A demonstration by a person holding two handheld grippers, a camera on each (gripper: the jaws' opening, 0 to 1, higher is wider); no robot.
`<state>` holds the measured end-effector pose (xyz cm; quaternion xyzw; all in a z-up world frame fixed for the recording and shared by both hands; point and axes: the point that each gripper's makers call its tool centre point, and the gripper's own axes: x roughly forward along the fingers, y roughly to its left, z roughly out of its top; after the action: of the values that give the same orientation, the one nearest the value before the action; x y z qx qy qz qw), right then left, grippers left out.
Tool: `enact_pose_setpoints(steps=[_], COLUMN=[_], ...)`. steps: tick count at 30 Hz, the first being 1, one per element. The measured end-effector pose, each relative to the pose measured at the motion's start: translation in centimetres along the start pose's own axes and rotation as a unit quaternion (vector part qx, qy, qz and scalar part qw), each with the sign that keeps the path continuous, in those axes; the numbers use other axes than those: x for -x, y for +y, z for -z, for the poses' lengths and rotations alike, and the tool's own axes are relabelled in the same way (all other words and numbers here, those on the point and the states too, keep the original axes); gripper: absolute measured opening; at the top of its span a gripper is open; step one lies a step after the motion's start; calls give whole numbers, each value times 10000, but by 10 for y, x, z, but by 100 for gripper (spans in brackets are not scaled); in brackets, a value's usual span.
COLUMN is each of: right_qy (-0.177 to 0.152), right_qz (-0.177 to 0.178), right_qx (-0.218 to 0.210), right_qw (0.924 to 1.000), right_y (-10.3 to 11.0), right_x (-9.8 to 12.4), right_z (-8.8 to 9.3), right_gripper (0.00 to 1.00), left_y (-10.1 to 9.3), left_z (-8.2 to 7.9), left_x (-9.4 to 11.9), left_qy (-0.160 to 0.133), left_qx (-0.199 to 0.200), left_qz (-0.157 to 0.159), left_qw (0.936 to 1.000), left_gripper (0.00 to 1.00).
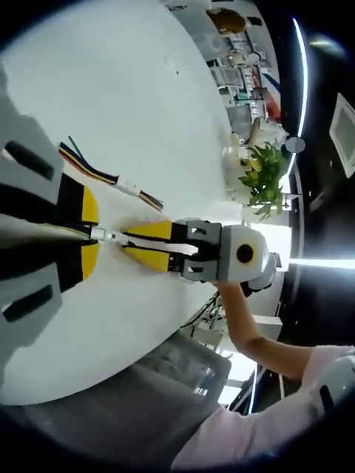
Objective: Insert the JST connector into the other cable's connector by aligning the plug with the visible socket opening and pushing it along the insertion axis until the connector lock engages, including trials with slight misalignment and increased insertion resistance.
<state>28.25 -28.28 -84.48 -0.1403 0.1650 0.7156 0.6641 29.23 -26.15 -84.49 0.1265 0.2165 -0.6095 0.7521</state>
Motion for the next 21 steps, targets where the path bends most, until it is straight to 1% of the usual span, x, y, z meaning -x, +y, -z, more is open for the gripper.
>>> enact_pose_setpoints(steps=[6,8,13,16,18,21], right_qy=[126,149,166,132,163,172], right_qz=[-188,-226,-257,-290,-298,-296], right_qx=[190,244,304,250,296,268], right_qw=[9996,9993,9991,9992,9990,9991], right_y=[1,1,1,3,4,4], right_x=[-1,-2,-2,-3,-4,-2], right_z=[-1,-1,-2,-4,-4,-4], right_gripper=[3,3,3,3,3,3], left_y=[-1,-1,-1,-3,-4,-5], left_z=[-2,0,-3,-5,-4,-5], left_x=[0,1,0,-2,-5,-6], left_qy=[115,156,124,53,172,132], left_qx=[-123,-184,-194,-197,-304,-282], left_qz=[88,105,104,157,160,155], left_qw=[9998,9997,9997,9997,9993,9994], left_gripper=[1,1,1,1,1,0])
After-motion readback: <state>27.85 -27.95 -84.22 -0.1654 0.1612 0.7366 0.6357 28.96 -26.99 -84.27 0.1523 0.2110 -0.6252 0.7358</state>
